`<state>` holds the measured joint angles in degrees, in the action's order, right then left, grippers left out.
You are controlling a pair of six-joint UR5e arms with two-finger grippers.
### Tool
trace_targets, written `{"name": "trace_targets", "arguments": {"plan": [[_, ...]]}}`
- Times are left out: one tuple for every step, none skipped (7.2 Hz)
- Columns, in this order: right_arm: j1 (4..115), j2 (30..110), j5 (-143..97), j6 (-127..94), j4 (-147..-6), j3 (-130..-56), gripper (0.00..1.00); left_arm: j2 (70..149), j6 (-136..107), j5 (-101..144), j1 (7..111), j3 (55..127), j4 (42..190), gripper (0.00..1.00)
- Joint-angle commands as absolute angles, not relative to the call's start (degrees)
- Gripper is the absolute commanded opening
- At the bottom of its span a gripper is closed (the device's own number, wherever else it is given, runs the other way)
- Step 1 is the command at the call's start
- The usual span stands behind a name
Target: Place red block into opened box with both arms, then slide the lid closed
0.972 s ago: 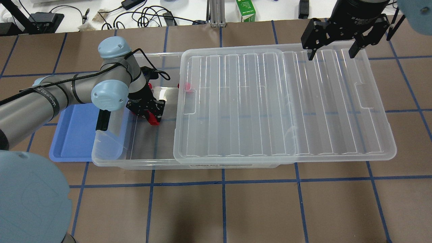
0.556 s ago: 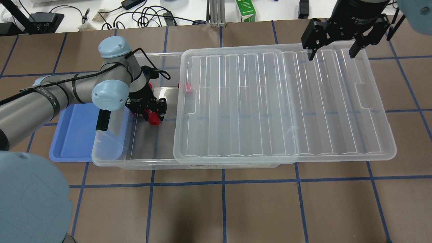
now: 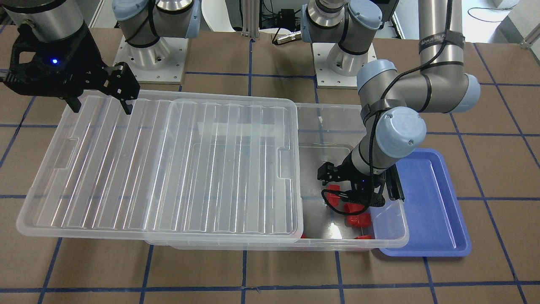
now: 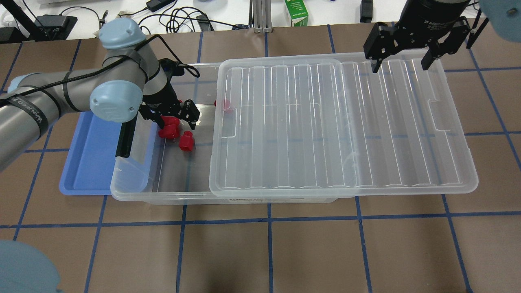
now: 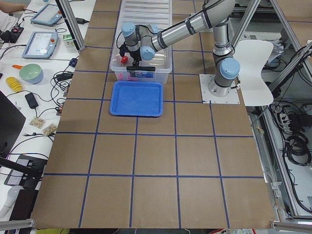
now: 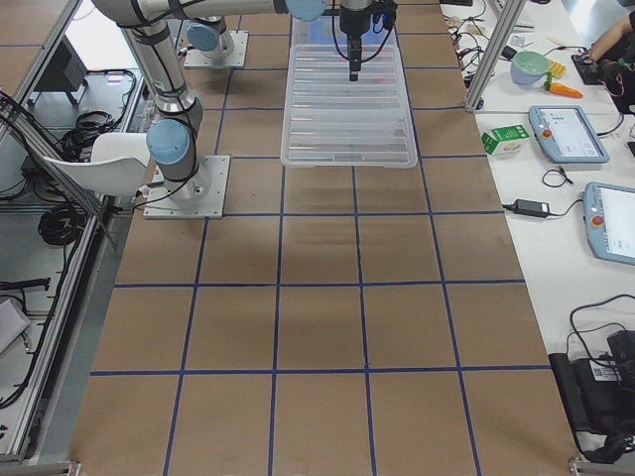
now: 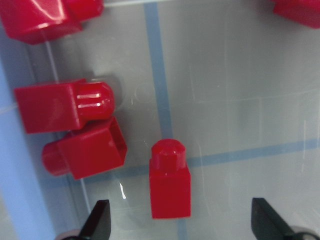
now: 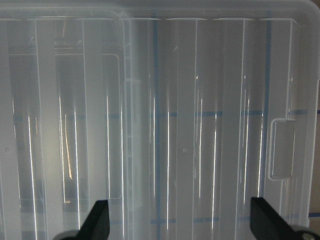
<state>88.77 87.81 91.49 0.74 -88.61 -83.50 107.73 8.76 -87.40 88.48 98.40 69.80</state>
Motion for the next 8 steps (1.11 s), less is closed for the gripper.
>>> {"name": "trace_targets", "arguments": {"plan": [[88.77, 87.80, 91.49, 0.70, -88.68, -83.50, 1.00, 101.89, 8.88, -90.59, 88.50, 93.72, 79.41, 1.00], [88.77, 87.80, 91.49, 0.70, -88.68, -83.50, 1.00, 99.60, 8.96, -91.22, 88.51, 91.43, 82.76, 1.00], [88.77, 87.80, 91.49, 0.79, -88.68, -83.50, 1.00, 97.06, 8.96, -91.23, 88.42, 89.58, 88.10, 1.00], [88.42, 87.72, 91.23, 1.40, -88.68, -83.50, 1.00, 94.07, 8.88, -91.40, 88.42, 88.78, 91.20, 1.00], [87.20, 87.63, 91.58, 4.19, -88.68, -83.32, 1.00, 91.17, 8.79, -91.06, 88.50, 88.86, 92.88, 1.00], [84.32, 87.89, 91.58, 8.22, -87.99, -82.97, 1.00, 89.32, 8.27, -90.45, 88.51, 89.47, 93.16, 1.00], [80.02, 88.50, 91.41, 13.13, -87.80, -82.97, 1.00, 88.34, 8.17, -90.53, 88.51, 90.17, 94.12, 1.00], [74.93, 89.03, 91.41, 20.84, -87.11, -83.23, 1.00, 87.46, 8.17, -89.92, 88.51, 91.22, 94.30, 1.00]]}}
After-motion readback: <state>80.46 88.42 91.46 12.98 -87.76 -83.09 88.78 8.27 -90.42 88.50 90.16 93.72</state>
